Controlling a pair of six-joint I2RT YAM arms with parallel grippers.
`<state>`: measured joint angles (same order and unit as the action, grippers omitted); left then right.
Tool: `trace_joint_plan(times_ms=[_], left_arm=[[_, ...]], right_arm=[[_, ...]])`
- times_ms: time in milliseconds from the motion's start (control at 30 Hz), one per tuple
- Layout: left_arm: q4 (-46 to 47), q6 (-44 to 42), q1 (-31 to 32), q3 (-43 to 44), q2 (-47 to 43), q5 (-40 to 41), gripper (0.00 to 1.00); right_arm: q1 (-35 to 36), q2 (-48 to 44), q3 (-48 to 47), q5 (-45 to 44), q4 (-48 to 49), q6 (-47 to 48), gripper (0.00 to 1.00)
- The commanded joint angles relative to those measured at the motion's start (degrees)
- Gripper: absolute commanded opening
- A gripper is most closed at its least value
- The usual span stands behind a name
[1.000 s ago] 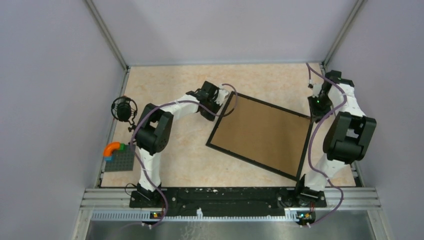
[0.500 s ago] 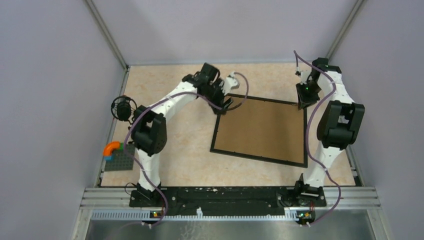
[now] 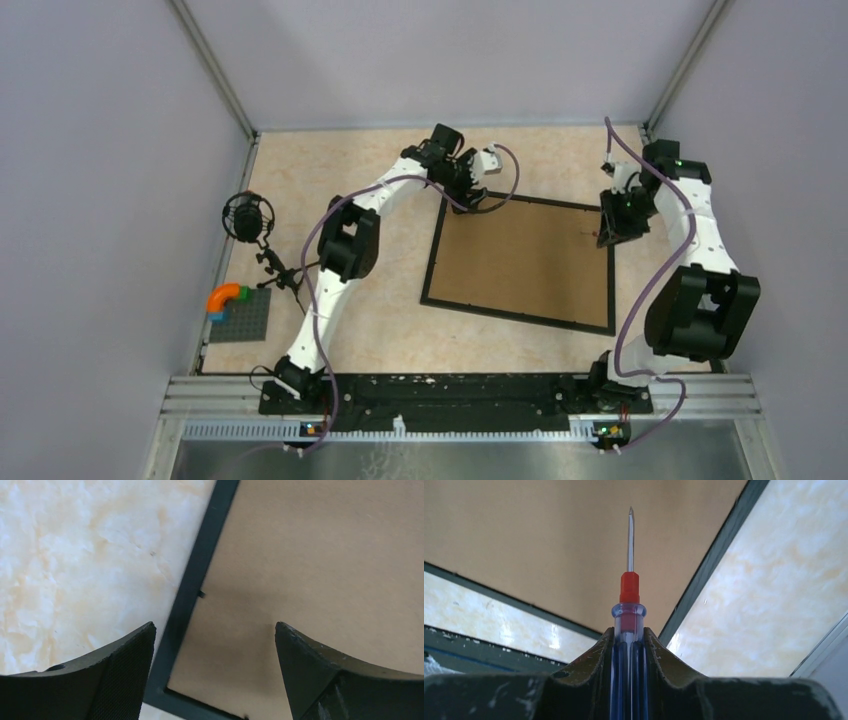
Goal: Take the photo out of the frame
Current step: Adjust the photo frame at the center of the board.
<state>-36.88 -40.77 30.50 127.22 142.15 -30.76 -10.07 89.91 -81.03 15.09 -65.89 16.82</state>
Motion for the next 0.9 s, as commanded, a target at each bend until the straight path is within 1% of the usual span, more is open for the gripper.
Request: trace_joint_plan(times_ms=[0,133,233,333,400,467,567,633,700,767,833,867], left_arm=[[10.9,1.2,-1.3,4.6,1.9,-4.3,0.92],[15.4,2.0,-1.9,4.7,3.9,-8.0,0.93],[14.5,1.1,-1.9,5.9,6.4,-9.8,0.93],[10.2,-0.4,-1.9,8.7,8.9,-9.8,0.93],[5.7,-3.8,-1.9,8.9,9.2,-8.7,0.93],[1.2,-5.9,-2.0,8.3,8.8,-6.5,0.90],[-5.1,-8.4,-3.0,4.1,6.2,-5.5,0.80],[-7.8,-9.6,-3.7,-1.4,2.7,-4.2,0.73],[-9.0,-11.6,-4.4,-9.8,-2.0,-3.0,0.62],[-10.1,-11.2,-5.1,-16.0,-5.5,-2.3,0.53],[-13.1,-11.2,-5.4,-20.6,-8.1,-2.2,0.42],[-14.8,-10.8,-5.4,-22.7,-9.3,-2.2,0.39]], right_arm=[[-2.7,-4.9,6.5,-0.7,-1.7,0.6,0.00],[-4.1,-7.4,9.3,-2.0,-1.9,1.4,0.00],[-5.1,-7.9,9.9,-2.7,-2.2,2.0,0.00],[-5.6,-7.9,9.8,-4.0,-2.4,2.8,0.00],[-5.8,-7.6,9.8,-4.3,-2.4,3.4,0.00],[-5.9,-6.9,10.0,-4.5,-2.3,4.0,0.00],[-5.9,-5.6,9.8,-4.5,-1.8,4.6,0.00],[-5.9,-4.5,9.6,-5.0,-1.2,4.9,0.00],[-5.9,-3.6,9.5,-5.8,-0.1,4.9,0.00],[-5.8,-2.3,9.3,-6.2,1.4,4.5,0.00],[-5.7,-0.3,8.6,-6.0,2.7,3.9,0.00],[-5.3,0.8,8.1,-6.0,3.3,3.7,0.00]])
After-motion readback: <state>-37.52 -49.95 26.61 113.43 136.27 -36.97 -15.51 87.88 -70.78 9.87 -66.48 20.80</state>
